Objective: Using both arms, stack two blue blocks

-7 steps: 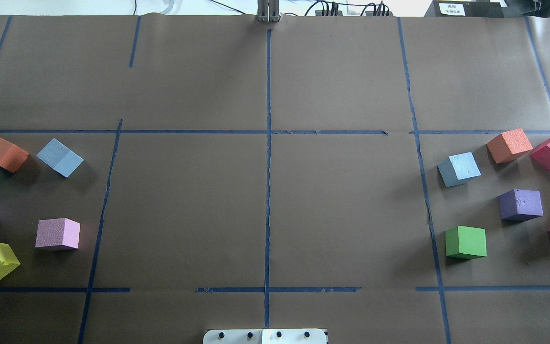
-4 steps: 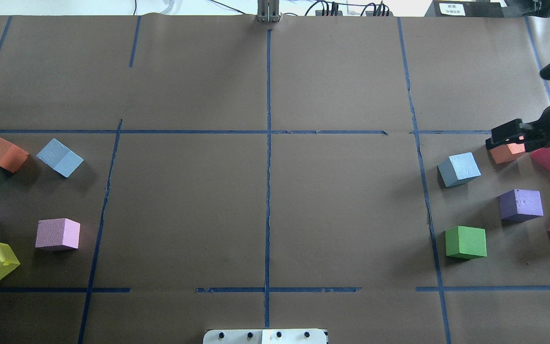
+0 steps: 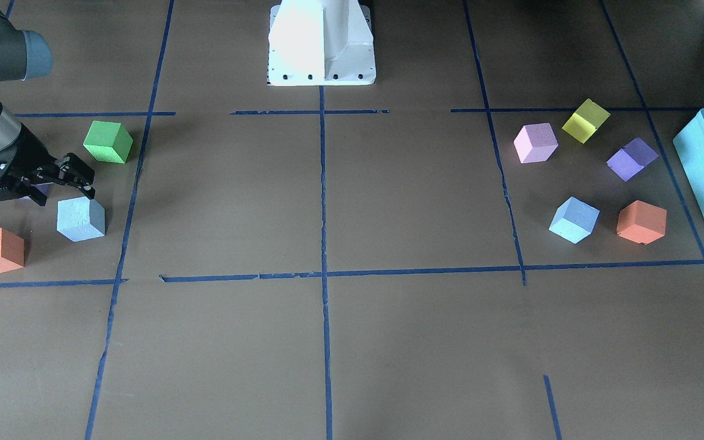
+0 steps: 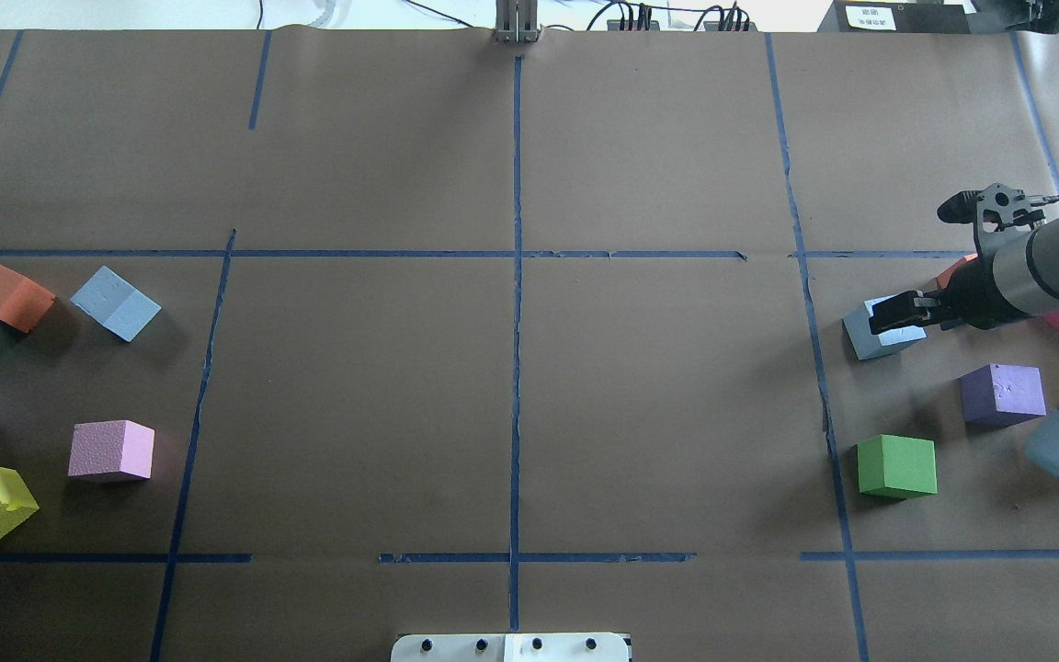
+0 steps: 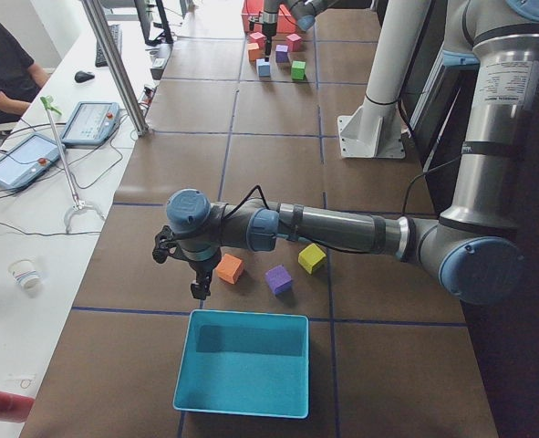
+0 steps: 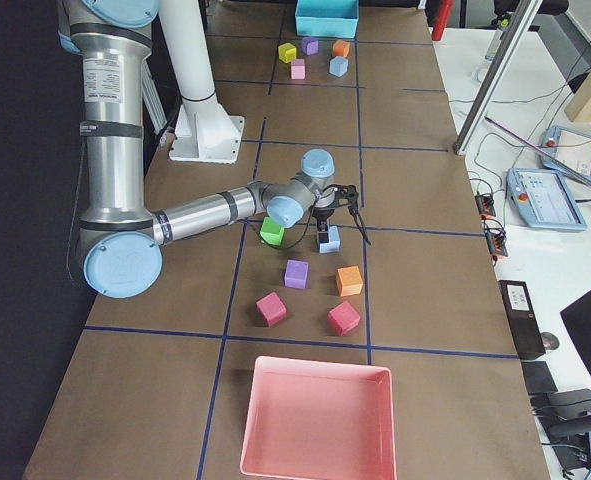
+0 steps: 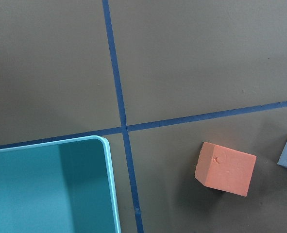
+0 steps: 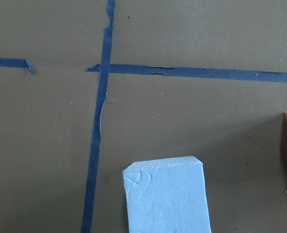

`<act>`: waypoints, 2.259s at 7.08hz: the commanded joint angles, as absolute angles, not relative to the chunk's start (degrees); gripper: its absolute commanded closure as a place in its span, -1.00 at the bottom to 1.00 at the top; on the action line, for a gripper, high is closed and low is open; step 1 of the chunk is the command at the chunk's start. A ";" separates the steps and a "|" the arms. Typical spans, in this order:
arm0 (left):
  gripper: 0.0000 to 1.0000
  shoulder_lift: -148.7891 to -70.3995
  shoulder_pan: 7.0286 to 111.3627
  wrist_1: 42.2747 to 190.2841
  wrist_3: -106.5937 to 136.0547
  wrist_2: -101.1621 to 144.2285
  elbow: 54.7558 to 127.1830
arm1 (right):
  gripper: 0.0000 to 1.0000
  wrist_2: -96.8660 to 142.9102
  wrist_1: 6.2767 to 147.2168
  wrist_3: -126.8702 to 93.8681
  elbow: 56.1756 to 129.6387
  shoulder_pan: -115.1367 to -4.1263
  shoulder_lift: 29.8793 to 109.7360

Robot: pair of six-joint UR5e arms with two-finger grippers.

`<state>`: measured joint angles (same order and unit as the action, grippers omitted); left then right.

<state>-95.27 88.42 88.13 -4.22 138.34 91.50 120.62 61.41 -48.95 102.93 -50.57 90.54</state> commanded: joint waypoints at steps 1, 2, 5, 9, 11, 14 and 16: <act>-1.00 -95.27 88.42 88.07 -4.22 138.34 91.49 | -1.00 120.50 61.52 -46.94 100.38 -49.49 89.21; -1.00 -95.27 88.42 88.07 -4.22 138.34 91.49 | -1.00 120.59 61.44 -45.89 99.15 -49.40 88.77; -1.00 -95.27 88.42 88.07 -4.31 138.43 91.49 | -0.99 120.67 61.44 -43.77 97.73 -49.40 88.42; -1.00 -95.27 88.42 88.07 -4.31 138.43 91.67 | 0.90 121.11 61.52 -43.68 98.08 -50.70 87.72; -1.00 -95.27 88.42 87.98 -4.22 138.43 91.84 | 0.95 121.90 67.18 -44.64 101.84 -52.47 84.75; -1.00 -95.27 88.42 87.98 -4.22 138.43 92.20 | 0.95 120.25 92.07 -49.96 105.12 -45.75 65.98; -1.00 -95.10 88.51 87.89 -4.22 138.43 92.37 | 0.94 114.90 92.46 -64.01 103.28 -37.13 57.96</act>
